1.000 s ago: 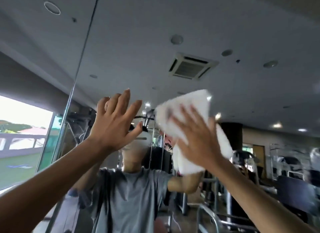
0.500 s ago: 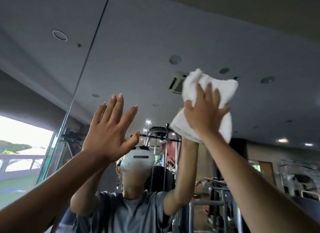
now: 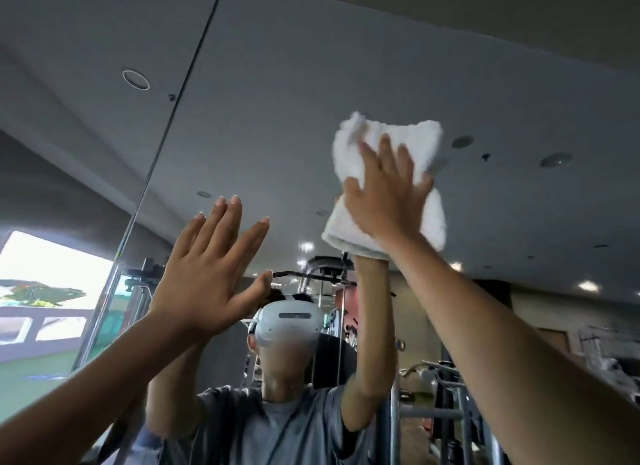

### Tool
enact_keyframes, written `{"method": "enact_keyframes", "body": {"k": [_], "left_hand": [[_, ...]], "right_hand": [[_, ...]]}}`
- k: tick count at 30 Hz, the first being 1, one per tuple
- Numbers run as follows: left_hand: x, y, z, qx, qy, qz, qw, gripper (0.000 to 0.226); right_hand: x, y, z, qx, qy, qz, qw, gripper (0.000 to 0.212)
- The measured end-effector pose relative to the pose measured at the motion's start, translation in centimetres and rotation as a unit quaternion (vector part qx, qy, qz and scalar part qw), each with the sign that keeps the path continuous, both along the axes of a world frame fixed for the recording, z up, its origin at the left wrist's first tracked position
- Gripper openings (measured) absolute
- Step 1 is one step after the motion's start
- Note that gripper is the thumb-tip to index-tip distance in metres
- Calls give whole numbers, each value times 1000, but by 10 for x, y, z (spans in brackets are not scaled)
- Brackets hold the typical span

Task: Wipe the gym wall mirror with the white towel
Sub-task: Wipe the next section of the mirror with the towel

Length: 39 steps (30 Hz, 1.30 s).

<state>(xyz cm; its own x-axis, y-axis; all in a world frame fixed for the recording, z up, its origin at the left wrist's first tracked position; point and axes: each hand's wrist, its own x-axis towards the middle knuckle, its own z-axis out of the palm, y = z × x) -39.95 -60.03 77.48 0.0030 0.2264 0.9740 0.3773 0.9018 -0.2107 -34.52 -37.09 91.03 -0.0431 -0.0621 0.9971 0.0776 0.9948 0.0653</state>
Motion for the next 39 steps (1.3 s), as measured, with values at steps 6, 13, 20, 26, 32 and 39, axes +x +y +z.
{"method": "enact_keyframes", "body": {"k": [6,13,20,26,32,39], "left_hand": [[2,0,0,0,-7,-13,1000,73],[4,6,-1,12,-14,0,1000,74],[3,0,-2,7,-19,-4,1000,73],[1,1,-1,9,-12,-12,1000,71],[-1,-1,-2,6,1,-15,1000,69],[-3,-2,-3,6,1,-8,1000,69]], "right_hand": [[12,54,-24,358,-120,13,926,65],[21,86,49,67,-29,18,997,58],[-4,2,45,70,-3,4,998,61],[20,77,32,349,-83,18,933,69],[13,51,98,-49,-18,13,999,58],[7,-2,43,286,-81,-3,955,63]]}}
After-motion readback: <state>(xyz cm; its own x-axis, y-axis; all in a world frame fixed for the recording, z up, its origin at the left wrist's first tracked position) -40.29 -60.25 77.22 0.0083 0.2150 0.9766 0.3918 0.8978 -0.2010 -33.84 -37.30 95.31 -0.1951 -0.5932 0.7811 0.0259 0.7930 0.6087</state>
